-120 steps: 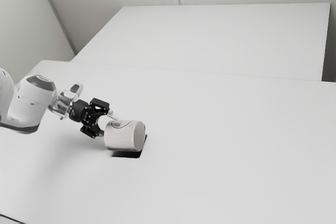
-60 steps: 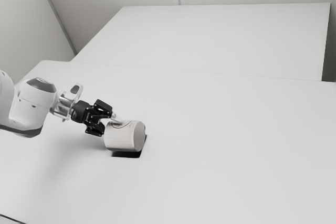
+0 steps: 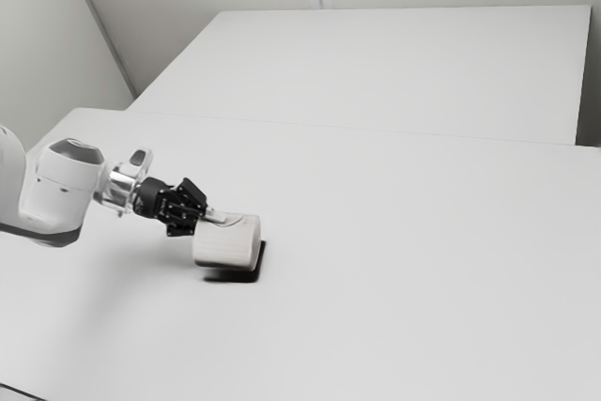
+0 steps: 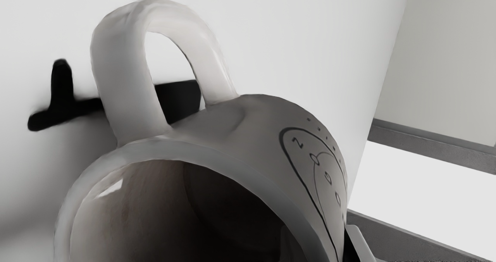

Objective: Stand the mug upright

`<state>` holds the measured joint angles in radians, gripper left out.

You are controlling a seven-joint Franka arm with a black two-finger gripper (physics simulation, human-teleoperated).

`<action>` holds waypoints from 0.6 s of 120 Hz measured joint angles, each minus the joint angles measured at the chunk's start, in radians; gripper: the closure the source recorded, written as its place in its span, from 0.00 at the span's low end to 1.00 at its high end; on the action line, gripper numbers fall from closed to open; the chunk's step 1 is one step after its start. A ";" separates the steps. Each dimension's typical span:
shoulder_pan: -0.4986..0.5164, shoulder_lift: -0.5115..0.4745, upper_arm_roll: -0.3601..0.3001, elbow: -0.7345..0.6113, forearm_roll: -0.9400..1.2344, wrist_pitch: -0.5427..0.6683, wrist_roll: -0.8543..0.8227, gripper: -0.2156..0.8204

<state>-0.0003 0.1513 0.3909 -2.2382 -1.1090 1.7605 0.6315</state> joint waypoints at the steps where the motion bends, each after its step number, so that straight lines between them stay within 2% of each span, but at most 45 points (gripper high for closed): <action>1: -0.001 0.000 0.000 0.000 -0.001 0.000 0.000 0.86; 31: -0.018 -0.015 -0.008 -0.003 -0.023 -0.007 0.003 0.93; 55: -0.023 -0.030 -0.011 -0.002 -0.024 -0.003 0.002 0.95; 72: -0.025 -0.057 -0.049 0.024 0.015 0.038 -0.019 0.95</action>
<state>-0.0255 0.0945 0.3417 -2.2142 -1.0937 1.7982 0.6130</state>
